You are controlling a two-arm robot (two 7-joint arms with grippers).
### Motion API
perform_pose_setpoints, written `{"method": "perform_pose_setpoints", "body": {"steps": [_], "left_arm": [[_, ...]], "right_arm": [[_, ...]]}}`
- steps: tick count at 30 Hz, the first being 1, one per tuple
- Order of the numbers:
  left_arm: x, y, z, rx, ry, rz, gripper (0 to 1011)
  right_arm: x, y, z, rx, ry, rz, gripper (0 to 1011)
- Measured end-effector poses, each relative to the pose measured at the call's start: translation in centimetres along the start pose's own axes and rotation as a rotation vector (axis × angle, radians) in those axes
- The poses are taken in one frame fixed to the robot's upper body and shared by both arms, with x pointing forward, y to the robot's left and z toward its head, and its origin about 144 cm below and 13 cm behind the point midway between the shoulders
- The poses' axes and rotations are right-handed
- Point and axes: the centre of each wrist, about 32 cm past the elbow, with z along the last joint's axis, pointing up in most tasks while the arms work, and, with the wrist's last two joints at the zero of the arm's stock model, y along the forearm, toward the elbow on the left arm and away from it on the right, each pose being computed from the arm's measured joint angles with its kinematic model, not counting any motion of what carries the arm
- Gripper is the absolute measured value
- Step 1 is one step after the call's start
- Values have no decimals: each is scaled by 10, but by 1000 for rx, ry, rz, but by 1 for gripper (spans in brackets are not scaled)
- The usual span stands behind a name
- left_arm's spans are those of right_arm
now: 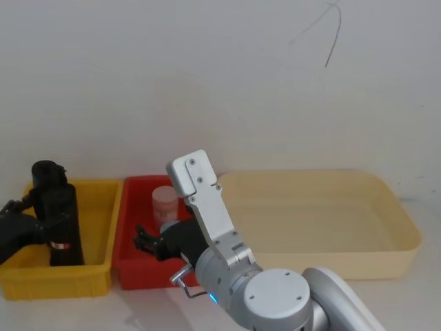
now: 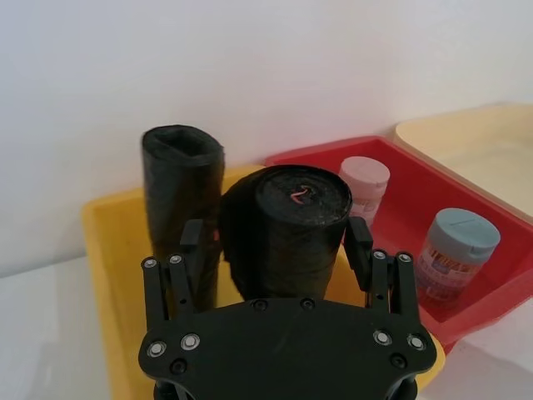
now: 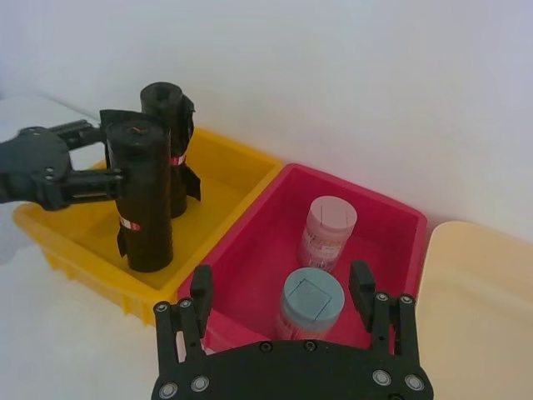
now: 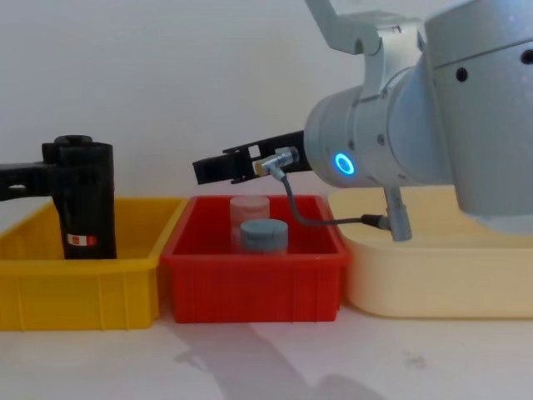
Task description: Pick up the garbage bag with the one hand and transfer it to the other hand.
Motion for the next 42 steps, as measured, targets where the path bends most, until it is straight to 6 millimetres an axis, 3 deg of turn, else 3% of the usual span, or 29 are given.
{"method": "perform_pose_setpoints", "body": {"steps": [17,42], "left_arm": [[2,-35,0,57,6,-111,1002],[2,-46,2,75,6,-144,1001]], "right_arm": [[7,9,3,-4,-2,17,1001],[10,48,8,-115,-2,38,1001]]}}
